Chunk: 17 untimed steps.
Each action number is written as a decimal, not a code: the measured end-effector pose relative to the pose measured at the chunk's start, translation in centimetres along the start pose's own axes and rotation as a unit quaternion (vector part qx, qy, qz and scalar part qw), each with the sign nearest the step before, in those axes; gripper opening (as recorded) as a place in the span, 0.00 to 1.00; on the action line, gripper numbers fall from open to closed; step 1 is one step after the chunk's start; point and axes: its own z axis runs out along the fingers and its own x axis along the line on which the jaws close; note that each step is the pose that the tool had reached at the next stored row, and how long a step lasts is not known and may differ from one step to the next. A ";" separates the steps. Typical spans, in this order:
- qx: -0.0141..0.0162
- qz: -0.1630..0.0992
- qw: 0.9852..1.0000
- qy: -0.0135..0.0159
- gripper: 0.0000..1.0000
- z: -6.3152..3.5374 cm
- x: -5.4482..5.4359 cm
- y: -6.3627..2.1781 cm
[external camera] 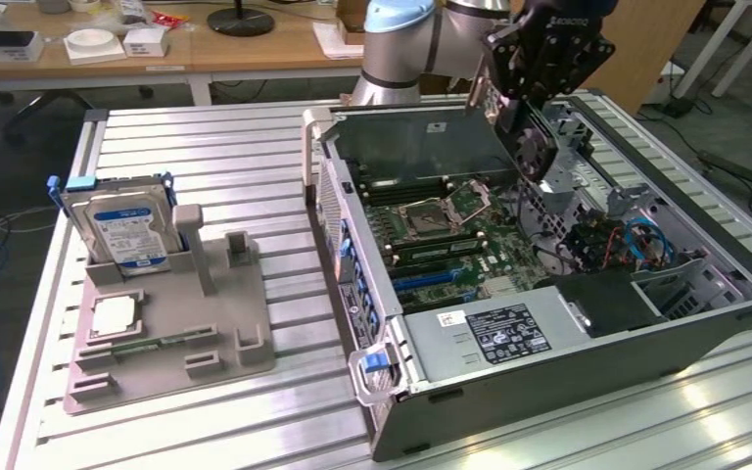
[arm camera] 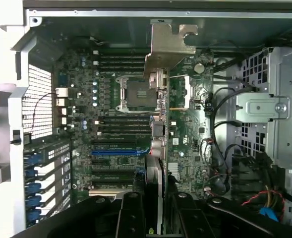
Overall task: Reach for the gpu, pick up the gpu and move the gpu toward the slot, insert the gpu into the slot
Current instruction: 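Pick up the gpu and move the gpu toward the slot, then insert the gpu into the slot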
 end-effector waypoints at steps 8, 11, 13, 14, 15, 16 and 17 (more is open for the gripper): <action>0.000 0.000 1.000 0.000 0.26 0.02 -0.3 0.01; 0.000 -0.002 1.000 0.000 0.26 0.02 -0.3 0.01; 0.000 -0.014 1.000 0.000 0.26 0.03 -0.3 0.01; 0.000 -0.023 1.000 0.000 0.26 0.03 -0.3 0.01; 0.000 -0.032 0.999 0.001 0.26 0.03 -0.3 0.01; 0.000 -0.040 0.999 0.001 0.26 0.03 -0.3 0.01; 0.000 -0.048 0.999 0.001 0.26 0.03 -0.3 0.01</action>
